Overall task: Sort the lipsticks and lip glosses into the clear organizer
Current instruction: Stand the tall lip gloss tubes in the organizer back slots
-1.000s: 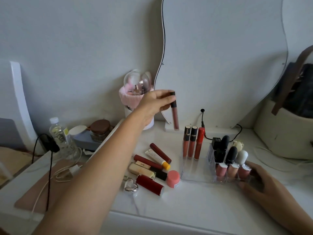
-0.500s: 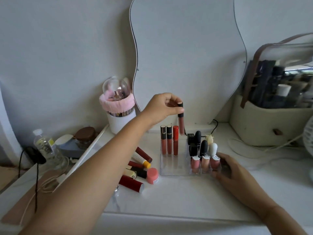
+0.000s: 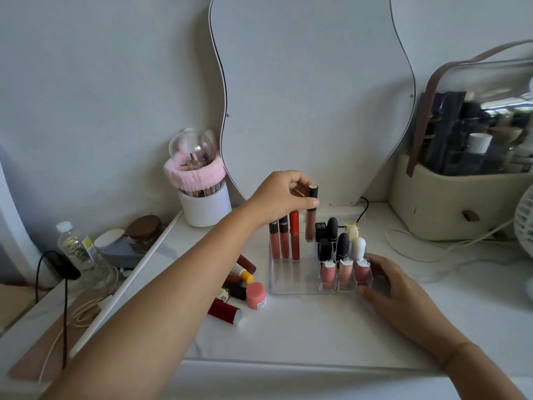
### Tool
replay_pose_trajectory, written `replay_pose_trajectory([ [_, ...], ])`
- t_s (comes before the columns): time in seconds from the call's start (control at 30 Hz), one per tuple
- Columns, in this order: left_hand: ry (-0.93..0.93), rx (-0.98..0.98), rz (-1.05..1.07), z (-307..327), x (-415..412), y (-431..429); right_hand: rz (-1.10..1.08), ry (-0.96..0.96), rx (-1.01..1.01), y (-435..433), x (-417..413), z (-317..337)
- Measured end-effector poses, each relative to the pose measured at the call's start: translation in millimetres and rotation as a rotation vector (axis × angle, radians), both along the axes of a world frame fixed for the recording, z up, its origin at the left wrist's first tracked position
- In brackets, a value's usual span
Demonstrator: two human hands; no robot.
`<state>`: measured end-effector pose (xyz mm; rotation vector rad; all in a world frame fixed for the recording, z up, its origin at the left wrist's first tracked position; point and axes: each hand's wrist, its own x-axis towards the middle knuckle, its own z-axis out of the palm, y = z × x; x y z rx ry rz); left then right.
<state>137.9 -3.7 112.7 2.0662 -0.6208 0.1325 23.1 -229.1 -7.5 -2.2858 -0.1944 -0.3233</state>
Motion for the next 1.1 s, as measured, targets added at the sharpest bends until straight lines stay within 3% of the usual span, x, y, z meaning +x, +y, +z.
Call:
replay_pose_trajectory([
  [0.17,-0.003,0.168,-0.001,-14.4,2.0,0.4,0.003,-0.003,-0.002,-0.8,1.5,-2.0],
  [0.5,0.005,0.246,0.004,-17.6,8.2,6.8,0.005,-0.015,0.010,-1.1,2.3,-3.6],
  [0.7,0.022,0.230,-0.031,-16.0,4.7,8.6,0.000,0.001,0.007,-0.3,0.4,-1.6],
  [0.83,0.056,0.084,-0.051,-5.8,-6.8,37.1,-0.001,0.012,-0.004,0.5,-0.6,-0.1],
  [0.93,0.076,-0.022,0.077,-16.7,-11.9,86.3,-0.007,0.024,-0.022,1.3,-1.7,1.2],
  [1.1,0.258,0.045,0.232,-58.9,-23.2,150.2,-0.016,0.037,-0.039,2.1,-3.2,3.3],
])
